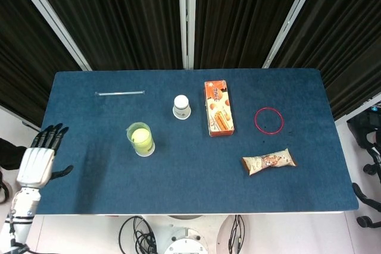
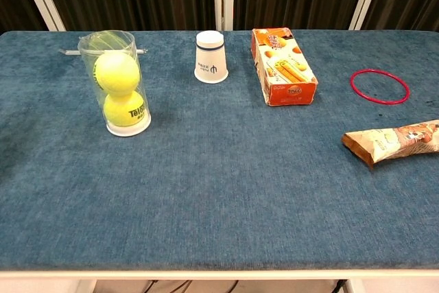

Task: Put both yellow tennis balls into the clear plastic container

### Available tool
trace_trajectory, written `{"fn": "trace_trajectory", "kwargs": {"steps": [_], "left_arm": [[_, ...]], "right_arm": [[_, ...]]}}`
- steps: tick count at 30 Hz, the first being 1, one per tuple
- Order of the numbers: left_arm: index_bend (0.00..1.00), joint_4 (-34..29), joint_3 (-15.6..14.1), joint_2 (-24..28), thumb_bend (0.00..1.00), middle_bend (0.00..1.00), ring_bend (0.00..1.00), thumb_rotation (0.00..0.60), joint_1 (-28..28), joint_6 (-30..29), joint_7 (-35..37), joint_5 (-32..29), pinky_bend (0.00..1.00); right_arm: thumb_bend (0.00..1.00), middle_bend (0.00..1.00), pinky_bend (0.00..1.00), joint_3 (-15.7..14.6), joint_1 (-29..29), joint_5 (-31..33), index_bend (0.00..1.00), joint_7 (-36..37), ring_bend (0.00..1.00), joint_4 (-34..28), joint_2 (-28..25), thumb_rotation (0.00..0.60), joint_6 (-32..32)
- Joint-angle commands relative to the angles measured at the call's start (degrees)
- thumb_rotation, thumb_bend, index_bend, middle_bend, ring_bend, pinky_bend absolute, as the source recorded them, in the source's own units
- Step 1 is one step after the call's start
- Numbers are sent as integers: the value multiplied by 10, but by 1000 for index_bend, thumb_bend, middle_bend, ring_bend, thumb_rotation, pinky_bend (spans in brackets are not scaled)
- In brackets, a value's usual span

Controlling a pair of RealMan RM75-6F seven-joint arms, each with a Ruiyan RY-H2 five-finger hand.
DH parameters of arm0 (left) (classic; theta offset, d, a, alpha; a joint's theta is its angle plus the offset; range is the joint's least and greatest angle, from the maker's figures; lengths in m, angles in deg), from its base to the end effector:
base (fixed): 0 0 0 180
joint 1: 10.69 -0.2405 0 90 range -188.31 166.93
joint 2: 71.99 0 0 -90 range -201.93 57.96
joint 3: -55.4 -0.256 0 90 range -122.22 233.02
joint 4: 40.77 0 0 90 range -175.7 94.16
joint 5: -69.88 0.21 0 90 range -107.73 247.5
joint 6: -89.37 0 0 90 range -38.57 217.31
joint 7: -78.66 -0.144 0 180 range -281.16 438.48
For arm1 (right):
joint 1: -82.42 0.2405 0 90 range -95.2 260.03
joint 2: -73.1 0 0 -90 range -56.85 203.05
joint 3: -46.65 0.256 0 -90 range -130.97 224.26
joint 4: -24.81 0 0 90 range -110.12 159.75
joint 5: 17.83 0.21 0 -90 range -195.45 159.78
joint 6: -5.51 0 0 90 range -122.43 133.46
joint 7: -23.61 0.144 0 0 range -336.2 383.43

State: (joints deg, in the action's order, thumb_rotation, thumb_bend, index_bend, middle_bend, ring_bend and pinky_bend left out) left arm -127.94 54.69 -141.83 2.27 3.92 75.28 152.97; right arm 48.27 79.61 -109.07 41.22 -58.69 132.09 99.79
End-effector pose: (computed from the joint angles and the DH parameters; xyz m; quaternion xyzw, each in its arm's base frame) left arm -0.3032 0.2132 0.1300 -0.6266 -0.3554 -0.3893 0.5741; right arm -0.3430 -0.1325 0.2160 0.5641 -0.3830 0.4278 0.5933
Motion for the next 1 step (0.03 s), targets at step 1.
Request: {"fn": "trace_trajectory", "kwargs": {"steps": [1], "left_arm": [[78,82,-27,-30,110,18,0,600,-51,-48,53,23,116]], "right_arm": [[237,0,0,1,6,1,0,-12,0,-4,4,600,-9]]}}
